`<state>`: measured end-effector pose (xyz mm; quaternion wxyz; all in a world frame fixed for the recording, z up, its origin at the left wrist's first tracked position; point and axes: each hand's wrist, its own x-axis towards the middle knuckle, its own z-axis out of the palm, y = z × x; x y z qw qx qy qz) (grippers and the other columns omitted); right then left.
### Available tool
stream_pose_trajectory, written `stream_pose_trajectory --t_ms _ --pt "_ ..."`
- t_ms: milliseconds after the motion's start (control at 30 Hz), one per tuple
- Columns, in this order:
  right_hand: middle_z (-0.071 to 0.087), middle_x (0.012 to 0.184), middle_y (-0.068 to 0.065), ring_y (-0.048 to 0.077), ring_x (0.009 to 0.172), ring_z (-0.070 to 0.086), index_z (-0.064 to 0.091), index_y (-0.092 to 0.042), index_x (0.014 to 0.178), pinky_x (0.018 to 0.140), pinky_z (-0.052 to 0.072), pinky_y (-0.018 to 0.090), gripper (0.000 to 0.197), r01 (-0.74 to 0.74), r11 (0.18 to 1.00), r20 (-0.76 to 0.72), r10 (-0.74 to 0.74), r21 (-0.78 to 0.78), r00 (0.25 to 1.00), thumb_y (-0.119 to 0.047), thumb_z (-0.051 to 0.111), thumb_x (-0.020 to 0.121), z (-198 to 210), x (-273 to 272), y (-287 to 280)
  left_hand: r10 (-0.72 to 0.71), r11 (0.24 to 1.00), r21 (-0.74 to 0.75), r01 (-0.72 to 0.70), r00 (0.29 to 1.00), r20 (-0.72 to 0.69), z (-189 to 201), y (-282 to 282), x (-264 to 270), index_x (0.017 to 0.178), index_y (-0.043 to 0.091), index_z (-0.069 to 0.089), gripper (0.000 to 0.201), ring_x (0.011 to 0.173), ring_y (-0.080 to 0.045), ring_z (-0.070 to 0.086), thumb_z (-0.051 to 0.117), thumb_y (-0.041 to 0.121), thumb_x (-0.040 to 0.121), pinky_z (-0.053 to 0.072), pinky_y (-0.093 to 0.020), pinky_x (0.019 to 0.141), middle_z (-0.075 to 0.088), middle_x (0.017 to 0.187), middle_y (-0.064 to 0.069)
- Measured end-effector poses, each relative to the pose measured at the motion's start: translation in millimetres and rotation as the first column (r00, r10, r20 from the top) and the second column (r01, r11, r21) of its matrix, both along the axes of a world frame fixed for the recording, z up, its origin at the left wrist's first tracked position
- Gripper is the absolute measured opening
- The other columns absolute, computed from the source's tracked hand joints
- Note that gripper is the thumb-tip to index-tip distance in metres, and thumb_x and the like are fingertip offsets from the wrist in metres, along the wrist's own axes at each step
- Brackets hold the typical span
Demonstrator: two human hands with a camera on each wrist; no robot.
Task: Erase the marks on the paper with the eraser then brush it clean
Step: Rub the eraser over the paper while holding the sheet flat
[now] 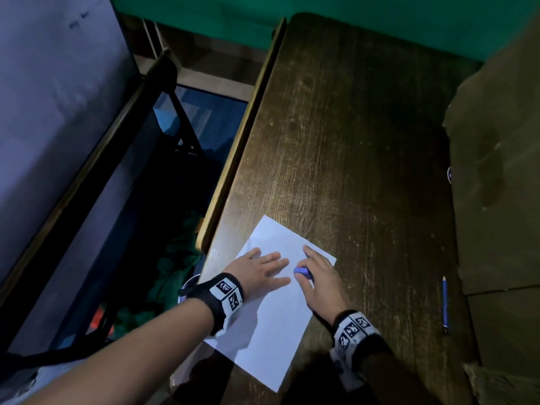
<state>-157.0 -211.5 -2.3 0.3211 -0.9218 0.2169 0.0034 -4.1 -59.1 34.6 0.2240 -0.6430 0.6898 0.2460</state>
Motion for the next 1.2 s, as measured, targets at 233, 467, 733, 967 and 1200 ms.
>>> stream_pose_trajectory --t_ms 233,467,733,967,1200 --pt "0.061 0.134 0.003 0.021 0.101 0.067 0.061 -0.021 0.099 0.081 0.053 0.032 0.013 0.129 0.954 -0.17 -0.179 -0.27 0.969 -0.033 0.06 0.096 6 -38 17 0.221 0.934 -0.296 -0.199 0.974 0.044 -12 46 1 0.12 0.015 0.065 0.043 0.14 -0.034 0.038 0.072 0.008 0.079 0.046 -0.045 0.105 0.05 0.143 -0.013" --pt "0.062 0.068 0.003 0.03 0.059 0.061 0.056 -0.016 0.082 0.05 0.038 0.032 0.018 0.197 0.95 -0.205 -0.249 -0.243 0.947 -0.029 0.063 0.092 2 -65 49 0.788 0.605 -0.029 -0.795 0.604 -0.117 -12 59 -60 0.16 0.007 -0.009 0.109 0.153 -0.041 -0.016 0.037 0.079 0.092 0.013 -0.053 0.122 -0.023 0.165 -0.02" --pt "0.049 0.145 -0.011 0.005 0.136 0.04 0.06 -0.025 0.097 0.102 0.036 0.024 0.004 -0.053 0.995 -0.045 0.049 -0.082 0.998 -0.029 0.059 0.096 -5 -38 35 0.591 0.785 -0.08 -0.615 0.781 -0.201 -32 39 -34 0.16 0.02 -0.017 0.132 0.15 -0.03 -0.031 0.063 0.08 0.075 -0.002 -0.053 0.125 -0.043 0.157 -0.008" --pt "0.069 0.116 -0.004 0.008 0.125 0.054 0.063 -0.021 0.093 0.085 0.048 0.021 0.003 0.141 0.989 0.059 -0.138 -0.043 0.989 -0.02 0.065 0.093 -14 -49 47 0.632 0.737 -0.177 -0.652 0.758 -0.16 -18 21 -7 0.161 0.017 0.008 0.094 0.155 -0.03 -0.013 0.07 0.035 0.093 0.009 -0.046 0.123 -0.016 0.168 -0.012" --pt "0.057 0.088 -0.004 0.007 0.079 0.056 0.069 -0.013 0.094 0.075 0.049 0.023 0.01 -0.011 0.995 0.162 -0.005 0.097 0.987 -0.004 0.066 0.089 -11 -21 35 0.667 0.715 -0.09 -0.693 0.715 -0.209 -41 26 -31 0.157 0.022 -0.025 0.147 0.146 -0.029 -0.038 0.066 0.088 0.062 -0.013 -0.053 0.121 -0.044 0.158 -0.006"
